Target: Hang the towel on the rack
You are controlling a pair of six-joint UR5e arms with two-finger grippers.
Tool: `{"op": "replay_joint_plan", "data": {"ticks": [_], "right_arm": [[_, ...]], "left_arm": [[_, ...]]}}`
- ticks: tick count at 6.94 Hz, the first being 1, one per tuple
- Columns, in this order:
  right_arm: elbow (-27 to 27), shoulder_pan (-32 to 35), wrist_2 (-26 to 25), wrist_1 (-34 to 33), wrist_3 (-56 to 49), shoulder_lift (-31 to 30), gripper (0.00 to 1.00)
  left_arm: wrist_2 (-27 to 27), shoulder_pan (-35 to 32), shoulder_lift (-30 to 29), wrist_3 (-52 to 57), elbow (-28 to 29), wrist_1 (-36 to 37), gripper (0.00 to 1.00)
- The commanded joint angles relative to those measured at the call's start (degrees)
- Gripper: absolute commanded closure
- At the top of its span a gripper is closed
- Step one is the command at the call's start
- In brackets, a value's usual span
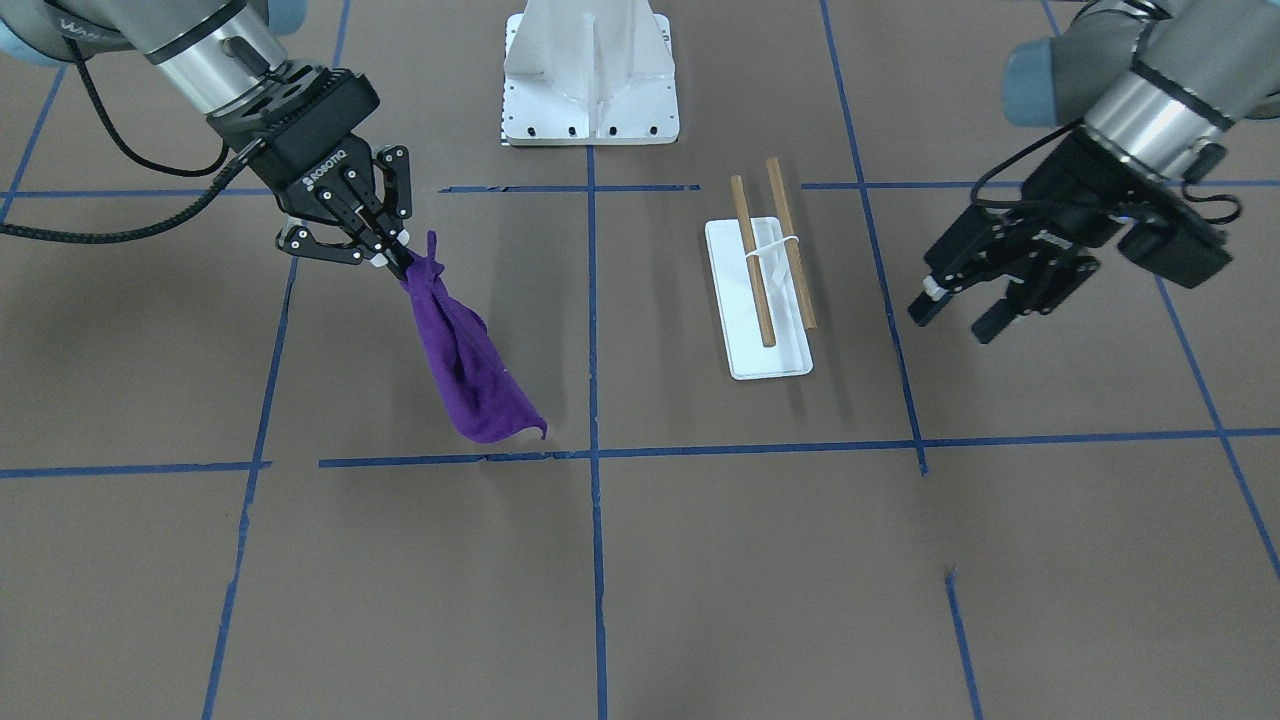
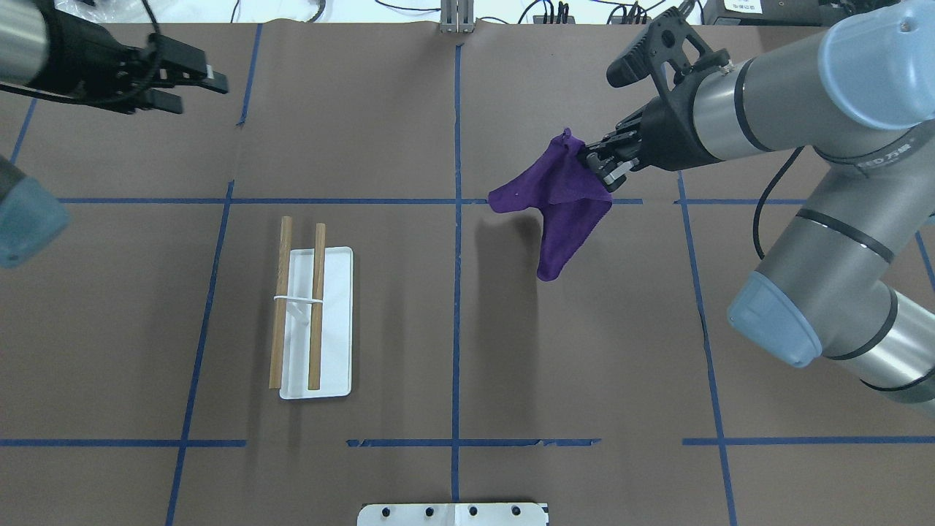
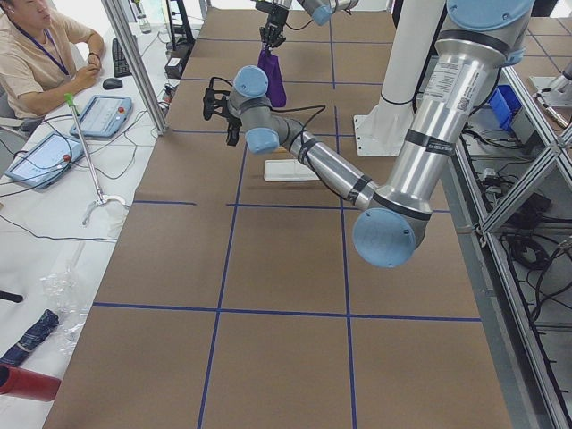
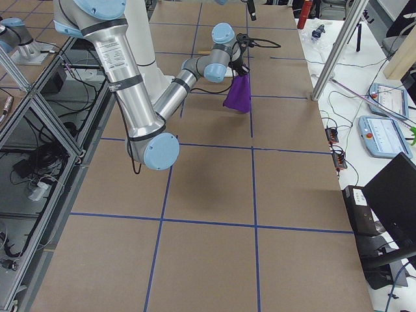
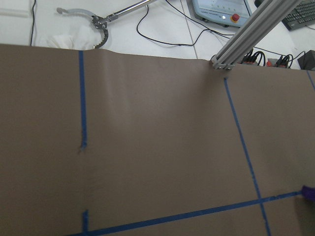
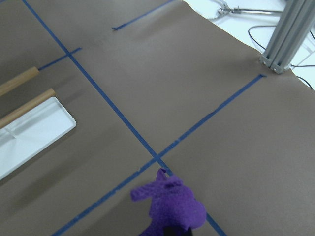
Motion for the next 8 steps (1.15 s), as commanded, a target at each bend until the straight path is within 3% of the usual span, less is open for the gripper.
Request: {"op": "replay_joint_plan", "data": {"ticks": [1, 2, 4, 5, 8], "right_arm": [[1.1, -5.3, -7.5, 0.2, 0.9, 2.3, 1.0], [1.6, -7.7, -11.0, 0.6, 0.9, 2.4, 1.0], [3.8, -8.4, -11.6, 0.6, 1.1, 2.4, 1.0], [4.1, -8.7, -11.7, 0.6, 1.9, 2.4, 1.0], [5.2, -9.4, -12.6, 0.6, 2.0, 3.0, 1.0]], "left_arm": [[8.4, 10.0, -8.8, -20.0, 0.7, 7.2, 0.21], [9.3, 11.7, -11.5, -26.0, 1.0, 10.2, 0.21], [12.7, 15.3, -16.0, -32.9, 2.9, 13.3, 0.26], [14.1, 16.5, -16.4, -34.1, 3.9, 13.3, 0.32], [14.7, 18.7, -17.2, -35.1, 5.7, 13.4, 0.31]]}}
